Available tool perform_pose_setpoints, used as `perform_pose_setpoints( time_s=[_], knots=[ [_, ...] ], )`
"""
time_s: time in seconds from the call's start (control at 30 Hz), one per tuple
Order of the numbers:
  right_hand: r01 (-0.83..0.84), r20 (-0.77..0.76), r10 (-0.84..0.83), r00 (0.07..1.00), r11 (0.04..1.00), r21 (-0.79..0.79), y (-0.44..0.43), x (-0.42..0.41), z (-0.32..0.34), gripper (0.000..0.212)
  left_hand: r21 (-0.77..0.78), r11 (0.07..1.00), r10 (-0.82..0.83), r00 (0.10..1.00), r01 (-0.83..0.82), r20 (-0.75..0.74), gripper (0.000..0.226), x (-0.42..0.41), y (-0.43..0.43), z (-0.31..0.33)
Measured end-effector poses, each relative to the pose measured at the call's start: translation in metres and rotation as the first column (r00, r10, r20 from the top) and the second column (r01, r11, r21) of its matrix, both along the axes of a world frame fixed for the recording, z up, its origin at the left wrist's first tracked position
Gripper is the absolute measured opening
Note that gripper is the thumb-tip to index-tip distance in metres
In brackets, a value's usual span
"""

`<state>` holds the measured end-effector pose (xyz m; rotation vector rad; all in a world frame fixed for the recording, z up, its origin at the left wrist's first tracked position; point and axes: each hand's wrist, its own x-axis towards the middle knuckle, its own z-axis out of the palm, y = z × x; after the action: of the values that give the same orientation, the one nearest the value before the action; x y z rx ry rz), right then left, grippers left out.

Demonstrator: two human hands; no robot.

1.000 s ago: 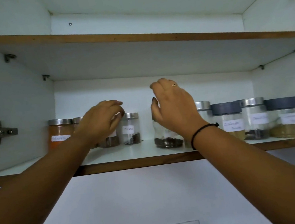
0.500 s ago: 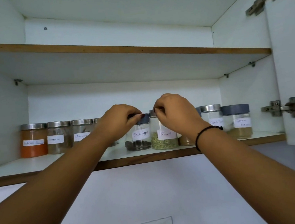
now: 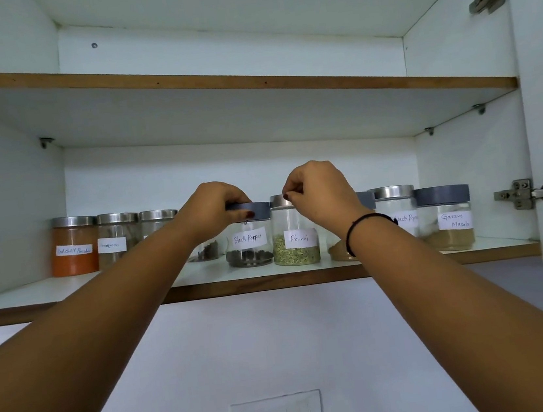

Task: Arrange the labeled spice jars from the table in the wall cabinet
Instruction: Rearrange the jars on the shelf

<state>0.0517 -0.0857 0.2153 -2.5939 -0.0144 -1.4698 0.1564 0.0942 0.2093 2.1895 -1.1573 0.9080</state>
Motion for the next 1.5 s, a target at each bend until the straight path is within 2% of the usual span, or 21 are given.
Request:
perform_pose_setpoints(
  time_s=[0.23, 0.57, 0.77, 1.0, 1.5],
  knots=[
    [0.055, -0.023, -0.055, 0.998, 0.998, -0.021, 0.008, 0.017, -0.004, 0.026, 0.033, 0.998, 0.057, 0.998, -0.057, 0.015, 0.012, 0.018, -0.006, 0.002],
    [0.079, -0.123, -0.085, 0.989, 0.996, -0.048, 0.016, 0.038, -0.004, 0.026, 0.050, 0.996, 0.068, 0.998, -0.068, -0.002, 0.015, 0.047, -0.009, 0.007],
    [0.053, -0.121, -0.057, 0.991, 0.998, -0.030, 0.007, 0.061, -0.004, 0.028, 0.047, 0.996, 0.078, 0.997, -0.078, -0.004, 0.014, 0.065, -0.011, 0.007],
    [-0.011, -0.117, 0.011, 0.993, 1.000, -0.001, -0.010, 0.091, -0.003, 0.045, 0.046, 0.994, 0.095, 0.995, -0.095, -0.011, 0.017, 0.083, -0.011, 0.008],
    [-0.007, -0.135, 0.001, 0.991, 0.999, -0.048, -0.016, 0.115, -0.001, 0.046, 0.117, 0.982, 0.147, 0.988, -0.151, 0.041, 0.020, 0.095, -0.021, 0.016]
  ],
)
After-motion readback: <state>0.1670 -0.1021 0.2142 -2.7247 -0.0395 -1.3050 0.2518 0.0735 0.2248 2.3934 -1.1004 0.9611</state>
